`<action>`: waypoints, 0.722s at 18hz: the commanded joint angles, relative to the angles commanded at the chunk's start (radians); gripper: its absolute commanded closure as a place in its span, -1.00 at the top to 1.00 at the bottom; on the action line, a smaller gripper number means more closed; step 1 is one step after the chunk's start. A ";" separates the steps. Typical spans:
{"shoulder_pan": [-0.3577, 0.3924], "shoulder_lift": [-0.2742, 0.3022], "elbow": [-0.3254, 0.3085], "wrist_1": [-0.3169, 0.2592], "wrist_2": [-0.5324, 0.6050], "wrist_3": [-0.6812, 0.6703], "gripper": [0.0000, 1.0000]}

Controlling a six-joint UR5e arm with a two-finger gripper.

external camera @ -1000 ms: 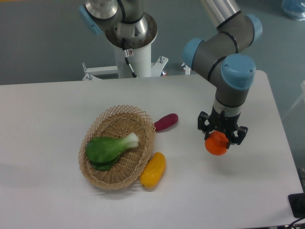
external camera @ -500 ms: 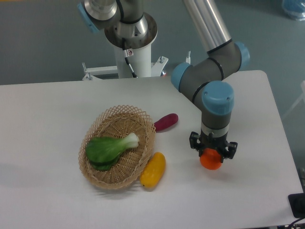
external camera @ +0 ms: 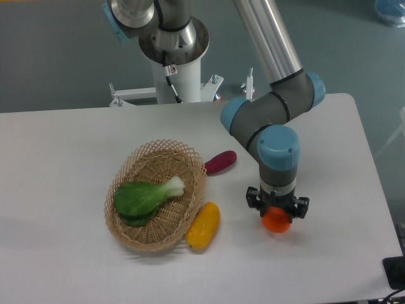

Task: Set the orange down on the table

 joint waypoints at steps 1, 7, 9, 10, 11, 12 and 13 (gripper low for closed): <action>-0.002 0.002 -0.002 -0.002 0.000 0.000 0.28; -0.005 0.003 -0.011 0.000 0.000 0.002 0.37; -0.005 0.003 -0.009 0.000 0.000 0.002 0.46; -0.005 0.005 -0.009 0.000 0.000 0.003 0.52; -0.005 0.006 -0.008 0.000 0.000 0.003 0.66; -0.005 0.008 -0.005 0.000 0.000 0.005 0.74; -0.005 0.011 -0.003 -0.002 0.000 0.005 0.80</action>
